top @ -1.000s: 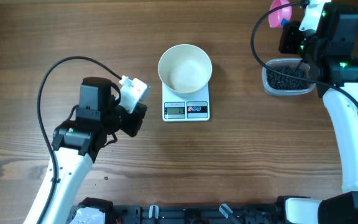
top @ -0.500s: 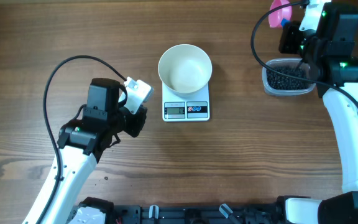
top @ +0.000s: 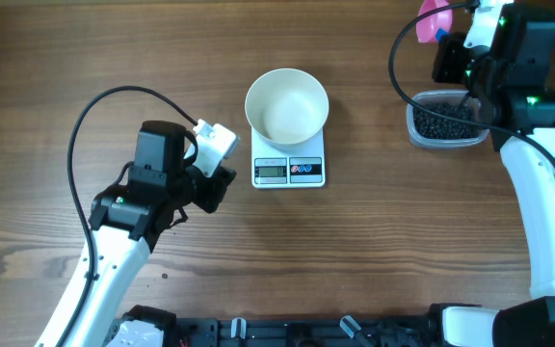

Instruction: Scoop item into bowl and weigh 150g on scale

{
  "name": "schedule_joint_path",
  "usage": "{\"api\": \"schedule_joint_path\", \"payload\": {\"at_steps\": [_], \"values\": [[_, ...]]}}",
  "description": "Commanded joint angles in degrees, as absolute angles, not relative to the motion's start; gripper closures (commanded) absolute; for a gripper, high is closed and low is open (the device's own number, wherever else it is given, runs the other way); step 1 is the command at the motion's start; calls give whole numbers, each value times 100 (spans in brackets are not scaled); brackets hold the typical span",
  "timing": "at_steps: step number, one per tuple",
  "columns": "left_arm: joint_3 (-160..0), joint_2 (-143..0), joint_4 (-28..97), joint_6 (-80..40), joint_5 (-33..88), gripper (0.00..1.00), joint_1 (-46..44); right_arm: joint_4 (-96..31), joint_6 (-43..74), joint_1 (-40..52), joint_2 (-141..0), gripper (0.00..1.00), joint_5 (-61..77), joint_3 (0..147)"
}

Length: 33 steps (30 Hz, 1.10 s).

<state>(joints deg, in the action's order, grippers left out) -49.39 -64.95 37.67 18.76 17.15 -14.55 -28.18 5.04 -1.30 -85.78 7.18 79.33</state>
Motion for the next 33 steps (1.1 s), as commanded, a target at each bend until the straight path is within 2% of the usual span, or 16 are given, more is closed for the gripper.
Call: {"api": "schedule_joint_path", "payload": {"at_steps": [1,22,33], "values": [[-4880,-6528,3754,1865,1949,0,-1479,-2788,447,-115,-8519,96,626,8025],[-4880,-6528,3754,1865,1946,0,-1479,-2934,454,-117,-8517,96,790,8040],[-4880,-6528,3754,1865,1946,0,-1479,-5168,242,-478,-8543,96,989,9673]]}}
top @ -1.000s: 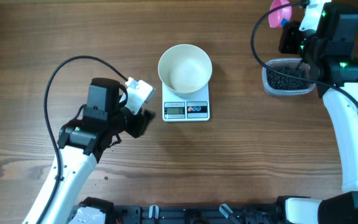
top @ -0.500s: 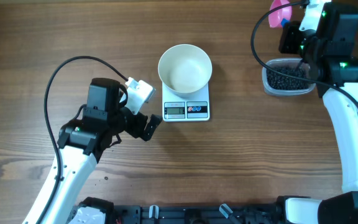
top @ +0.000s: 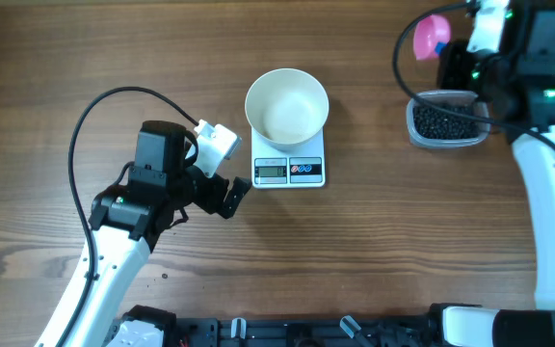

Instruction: Scoop item into bowl and weigh 150g on scale

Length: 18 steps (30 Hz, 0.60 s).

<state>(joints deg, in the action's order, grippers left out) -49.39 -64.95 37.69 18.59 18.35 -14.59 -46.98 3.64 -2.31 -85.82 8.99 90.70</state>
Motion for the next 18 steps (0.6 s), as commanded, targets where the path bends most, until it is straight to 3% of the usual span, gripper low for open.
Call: {"api": "schedule_joint_path", "payload": {"at_steps": [1,10,18], "values": [[-4880,-6528,3754,1865,1946,0,-1479,-5446,235,-567,-8560,96,996,9815],[-4880,-6528,3754,1865,1944,0,-1479,-7612,150,-1085,-8814,96,1203,10099],[-4880,-6528,3754,1865,1946,0,-1479,-7347,357,-1079,-9017,96,668,9806]]}}
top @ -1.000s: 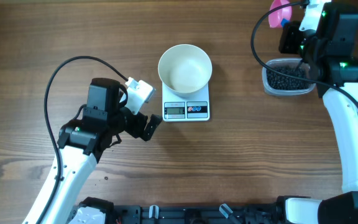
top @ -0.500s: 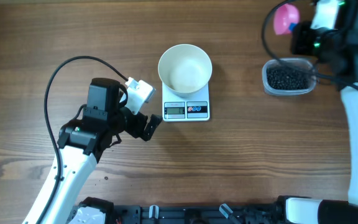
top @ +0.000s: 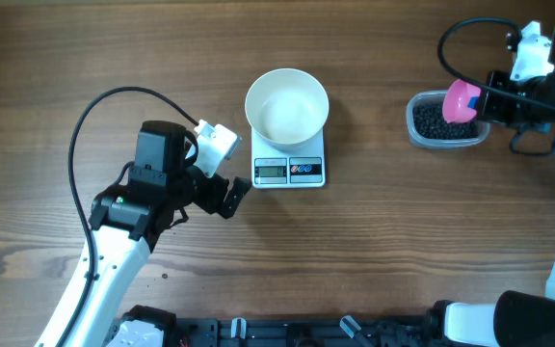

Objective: Scoop item into bowl and weigh 150g on scale
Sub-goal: 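Lower pink scoop into the bean tub and scoop black beans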

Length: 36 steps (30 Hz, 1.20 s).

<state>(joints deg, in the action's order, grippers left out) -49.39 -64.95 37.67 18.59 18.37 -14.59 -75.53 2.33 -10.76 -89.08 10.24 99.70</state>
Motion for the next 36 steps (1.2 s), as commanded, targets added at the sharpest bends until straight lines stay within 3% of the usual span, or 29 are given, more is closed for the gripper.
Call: {"api": "schedule_joint_path", "payload": {"at_steps": [1,12,21,36], "values": [[-4880,-6528,3754,1865,1946,0,-1479,-7288,357,-1079,-9050,96,580,9741],[-4880,-6528,3754,1865,1944,0,-1479,-7102,303,-1079,-9924,96,-701,9596],[-4880,-6528,3754,1865,1944,0,-1479,-6845,298,-1079,-10457,96,-816,9596],[-4880,-6528,3754,1865,1946,0,-1479,-6687,-154,-1074,-11231,96,895,9594]]}}
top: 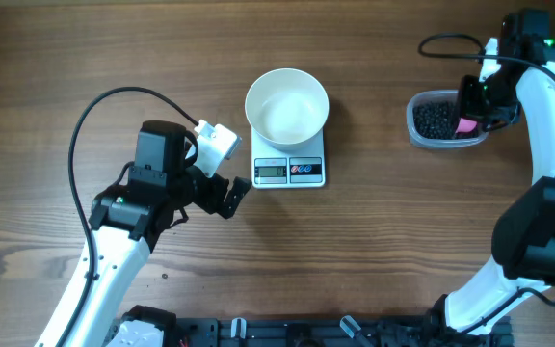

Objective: Scoop item into bowl and weigh 150g on scale
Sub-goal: 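Lower pink scoop into the bean tub and scoop black beans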

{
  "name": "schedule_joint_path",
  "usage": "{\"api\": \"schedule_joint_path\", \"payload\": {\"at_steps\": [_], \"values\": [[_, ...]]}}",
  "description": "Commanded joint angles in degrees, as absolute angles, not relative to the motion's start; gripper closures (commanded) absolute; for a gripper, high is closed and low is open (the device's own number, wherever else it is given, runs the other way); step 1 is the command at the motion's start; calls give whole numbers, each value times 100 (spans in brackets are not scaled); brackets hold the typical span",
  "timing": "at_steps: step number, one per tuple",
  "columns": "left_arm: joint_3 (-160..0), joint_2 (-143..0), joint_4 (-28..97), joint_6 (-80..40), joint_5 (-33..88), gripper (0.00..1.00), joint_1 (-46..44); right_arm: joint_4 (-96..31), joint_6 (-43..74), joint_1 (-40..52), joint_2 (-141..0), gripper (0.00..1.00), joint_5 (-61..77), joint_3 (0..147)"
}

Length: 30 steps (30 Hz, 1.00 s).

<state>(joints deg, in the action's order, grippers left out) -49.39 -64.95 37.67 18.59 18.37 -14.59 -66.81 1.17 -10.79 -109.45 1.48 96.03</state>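
Note:
A white bowl [287, 104] stands empty on a small white scale [289, 170] at the table's middle. To the right is a clear tub of dark beans [437, 119]. My right gripper [471, 108] is over the tub's right end, shut on a pink scoop [467, 124]. Only a small pink part of the scoop shows, down at the beans. My left gripper [231, 196] hangs open and empty just left of the scale.
The black cable of the left arm [114, 101] loops over the table on the left. The right arm's white links [547, 145] run down the right edge. Dark wood table [383, 251] lies all around.
My right wrist has turned and moved left over the tub's right end. The pink scoop, then plainly above the beans, is now low in the tub and mostly hidden. The left arm is unchanged.
At first my right gripper held the pink scoop beyond the tub's far side, and my left gripper's fingers looked together. Then the left fingers stood apart and the scoop was still behind the tub. Later the scoop hung over the beans, and now it sits down among them.

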Motion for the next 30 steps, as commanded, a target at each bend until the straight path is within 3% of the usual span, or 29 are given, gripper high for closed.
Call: {"api": "schedule_joint_path", "payload": {"at_steps": [1,30], "values": [[-4880,-6528,3754,1865,1944,0,-1479,-6694,-150,-1079,-11229,96,908,9594],[-4880,-6528,3754,1865,1946,0,-1479,-7015,-934,-2274,-11231,96,2823,9588]]}}
